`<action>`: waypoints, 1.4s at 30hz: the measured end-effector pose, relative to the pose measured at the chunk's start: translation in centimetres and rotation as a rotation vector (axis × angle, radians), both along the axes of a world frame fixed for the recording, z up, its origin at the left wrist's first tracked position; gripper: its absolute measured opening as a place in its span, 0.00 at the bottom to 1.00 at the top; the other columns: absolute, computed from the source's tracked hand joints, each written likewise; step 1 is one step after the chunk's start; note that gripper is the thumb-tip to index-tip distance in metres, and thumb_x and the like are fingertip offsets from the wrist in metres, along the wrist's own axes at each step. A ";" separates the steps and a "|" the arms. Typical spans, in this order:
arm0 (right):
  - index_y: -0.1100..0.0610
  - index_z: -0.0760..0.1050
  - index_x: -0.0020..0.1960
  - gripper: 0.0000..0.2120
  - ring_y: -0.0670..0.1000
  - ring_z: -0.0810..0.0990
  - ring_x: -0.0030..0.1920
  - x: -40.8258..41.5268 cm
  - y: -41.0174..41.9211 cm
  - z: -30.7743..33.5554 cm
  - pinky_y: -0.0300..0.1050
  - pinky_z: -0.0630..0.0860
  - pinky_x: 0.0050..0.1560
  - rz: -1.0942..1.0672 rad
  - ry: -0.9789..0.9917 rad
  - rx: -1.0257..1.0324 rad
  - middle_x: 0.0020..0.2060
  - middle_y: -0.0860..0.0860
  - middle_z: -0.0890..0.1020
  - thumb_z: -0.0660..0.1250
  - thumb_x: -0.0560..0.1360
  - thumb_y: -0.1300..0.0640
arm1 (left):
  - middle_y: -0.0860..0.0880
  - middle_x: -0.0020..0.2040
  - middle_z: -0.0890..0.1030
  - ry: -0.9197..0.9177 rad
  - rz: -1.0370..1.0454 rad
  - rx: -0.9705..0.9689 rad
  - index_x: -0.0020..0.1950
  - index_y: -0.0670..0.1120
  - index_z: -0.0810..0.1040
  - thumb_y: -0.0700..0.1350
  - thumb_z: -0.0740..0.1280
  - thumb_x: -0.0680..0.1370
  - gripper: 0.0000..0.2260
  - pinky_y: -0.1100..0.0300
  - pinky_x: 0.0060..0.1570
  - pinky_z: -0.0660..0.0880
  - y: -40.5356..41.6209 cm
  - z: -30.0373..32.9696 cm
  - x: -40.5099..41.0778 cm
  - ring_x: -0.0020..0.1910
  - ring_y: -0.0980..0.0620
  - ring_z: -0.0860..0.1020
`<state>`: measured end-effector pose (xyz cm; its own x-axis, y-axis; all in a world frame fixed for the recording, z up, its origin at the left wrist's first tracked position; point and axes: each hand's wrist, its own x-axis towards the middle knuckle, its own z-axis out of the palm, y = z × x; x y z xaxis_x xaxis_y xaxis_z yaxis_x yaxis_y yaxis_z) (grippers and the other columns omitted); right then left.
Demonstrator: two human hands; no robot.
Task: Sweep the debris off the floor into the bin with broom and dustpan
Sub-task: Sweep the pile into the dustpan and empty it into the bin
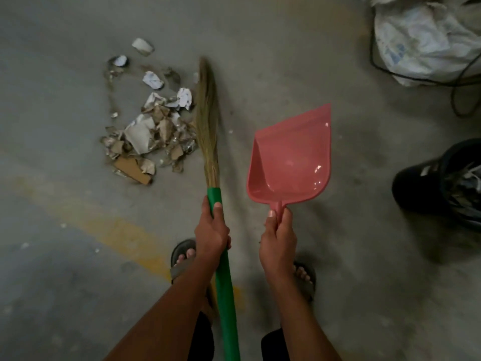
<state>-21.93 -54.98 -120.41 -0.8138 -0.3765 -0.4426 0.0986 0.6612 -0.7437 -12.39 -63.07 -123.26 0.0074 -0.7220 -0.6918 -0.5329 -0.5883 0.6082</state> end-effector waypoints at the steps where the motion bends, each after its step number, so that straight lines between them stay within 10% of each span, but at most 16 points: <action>1: 0.48 0.74 0.64 0.16 0.56 0.85 0.49 0.5 0.0 0.1 0.57 0.81 0.47 -0.009 -0.012 0.001 0.53 0.52 0.86 0.57 0.83 0.42 | 0.42 0.34 0.79 0.014 -0.002 -0.004 0.82 0.62 0.61 0.59 0.56 0.87 0.23 0.57 0.24 0.75 0.3 0.6 0.3 0.25 0.47 0.78; 16: 0.35 0.77 0.64 0.22 0.60 0.85 0.45 -3.8 -3.4 0.0 0.68 0.83 0.48 -0.012 -0.038 -0.057 0.44 0.44 0.83 0.56 0.77 0.28 | 0.39 0.43 0.81 0.126 -0.099 0.098 0.83 0.59 0.62 0.57 0.58 0.87 0.23 0.61 0.23 0.73 -9.8 -4.8 -8.9 0.30 0.47 0.78; 25: 0.39 0.79 0.63 0.14 0.48 0.79 0.32 -3.8 -5.2 0.3 0.47 0.77 0.32 0.066 -0.105 -0.098 0.43 0.48 0.83 0.58 0.85 0.37 | 0.41 0.39 0.81 0.077 0.242 -0.025 0.80 0.61 0.64 0.59 0.55 0.87 0.20 0.55 0.25 0.77 -7.2 -4.9 -3.9 0.25 0.49 0.79; 42: 0.26 0.78 0.54 0.09 0.47 0.74 0.30 -3.7 -6.3 0.6 0.47 0.71 0.32 0.166 -0.120 -0.095 0.39 0.44 0.81 0.59 0.85 0.35 | 0.43 0.36 0.80 0.203 0.281 -0.013 0.82 0.68 0.59 0.58 0.56 0.88 0.22 0.58 0.26 0.76 -1.1 -0.7 -1.6 0.27 0.50 0.78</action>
<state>-25.61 -61.23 -119.86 -0.6808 -0.5452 -0.4891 0.0864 0.6034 -0.7928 -13.99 -64.21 -123.92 0.0705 -0.7203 -0.6901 -0.2189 -0.6861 0.6938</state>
